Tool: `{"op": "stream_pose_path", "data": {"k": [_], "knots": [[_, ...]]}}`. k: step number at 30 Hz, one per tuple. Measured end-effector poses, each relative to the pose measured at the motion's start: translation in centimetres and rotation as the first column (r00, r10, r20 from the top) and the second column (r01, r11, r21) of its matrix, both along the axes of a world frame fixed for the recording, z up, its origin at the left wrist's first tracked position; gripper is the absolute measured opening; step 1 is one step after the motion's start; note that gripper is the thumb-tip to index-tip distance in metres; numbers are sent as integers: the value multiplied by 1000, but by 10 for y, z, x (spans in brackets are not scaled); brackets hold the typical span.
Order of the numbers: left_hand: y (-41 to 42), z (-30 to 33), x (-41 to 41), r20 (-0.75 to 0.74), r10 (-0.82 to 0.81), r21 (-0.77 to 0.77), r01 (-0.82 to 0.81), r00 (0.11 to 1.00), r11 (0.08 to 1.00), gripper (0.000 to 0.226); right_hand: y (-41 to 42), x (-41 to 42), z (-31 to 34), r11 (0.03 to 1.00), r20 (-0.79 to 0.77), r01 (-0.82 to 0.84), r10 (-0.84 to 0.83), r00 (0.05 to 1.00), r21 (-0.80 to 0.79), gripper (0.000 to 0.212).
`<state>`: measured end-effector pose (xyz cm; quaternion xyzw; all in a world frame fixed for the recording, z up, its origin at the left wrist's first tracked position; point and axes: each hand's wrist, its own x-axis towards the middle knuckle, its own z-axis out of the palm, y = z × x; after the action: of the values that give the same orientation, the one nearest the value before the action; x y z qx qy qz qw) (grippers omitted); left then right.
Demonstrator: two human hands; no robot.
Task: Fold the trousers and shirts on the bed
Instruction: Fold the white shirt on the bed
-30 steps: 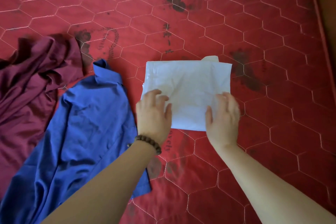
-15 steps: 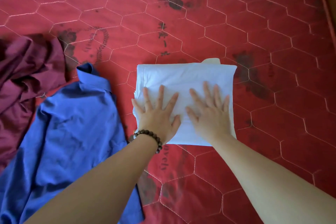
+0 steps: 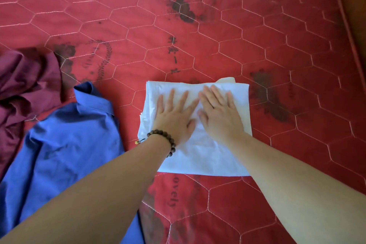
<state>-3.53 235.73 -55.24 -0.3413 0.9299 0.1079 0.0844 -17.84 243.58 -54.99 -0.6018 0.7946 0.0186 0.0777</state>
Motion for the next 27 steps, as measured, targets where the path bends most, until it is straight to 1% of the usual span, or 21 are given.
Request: {"op": "stream_pose_path", "data": {"k": [1,3,5,6,8,11,14,16,17,18,19,20,21,22,23,24,25,27], "knots": [[-2,-3,2,25,50,4,-50,998,999,64,2,-4,-3,999,2,32,-32,999,2,57],[-6,-7,7,72,154,-35,-152,985,988,69,6,-5,-6,986,54,167,-167,985,-5,60],[-6,-8,9,80,262,-74,-256,962,964,74,8,-2,-9,957,104,291,-288,952,-7,63],[-6,-8,8,71,298,-74,-293,952,953,75,8,-1,-10,947,111,322,-318,942,-12,64],[-7,-10,8,48,316,-61,-313,948,948,76,8,-1,-11,945,114,326,-323,940,-9,64],[-11,-12,8,47,286,-32,-284,957,958,76,7,-5,-9,953,123,302,-304,945,34,63],[-15,-3,9,104,271,20,-274,957,961,72,7,-12,-3,961,173,247,-267,948,128,60],[-11,12,6,149,281,-29,-280,948,960,69,11,-22,5,975,218,179,-204,954,130,57],[-4,20,4,145,257,-77,-248,956,966,66,15,-28,9,986,226,134,-153,962,95,55],[7,28,2,102,188,-103,-177,977,979,63,22,-34,13,996,208,79,-88,974,52,52],[23,35,-1,6,71,-90,-70,997,994,61,29,-40,17,999,172,15,-20,985,29,51],[42,39,-2,-116,-80,-52,74,990,996,61,37,-45,20,998,140,-48,43,989,36,57],[63,40,-3,-201,-227,-11,229,953,973,65,45,-49,22,993,122,-98,90,989,61,69],[83,41,-2,-210,-340,36,355,917,934,71,53,-52,24,986,108,-135,125,986,96,83],[100,39,-1,-145,-411,93,426,900,900,79,59,-53,25,978,93,-165,154,984,129,92],[113,35,-1,-47,-450,121,452,892,884,83,64,-55,26,968,80,-192,181,980,159,97],[121,31,-2,34,-457,113,451,889,885,83,68,-56,25,960,73,-207,197,978,186,100],[128,23,-6,96,-413,64,408,906,911,73,73,-57,24,953,70,-205,194,979,225,101]]}}
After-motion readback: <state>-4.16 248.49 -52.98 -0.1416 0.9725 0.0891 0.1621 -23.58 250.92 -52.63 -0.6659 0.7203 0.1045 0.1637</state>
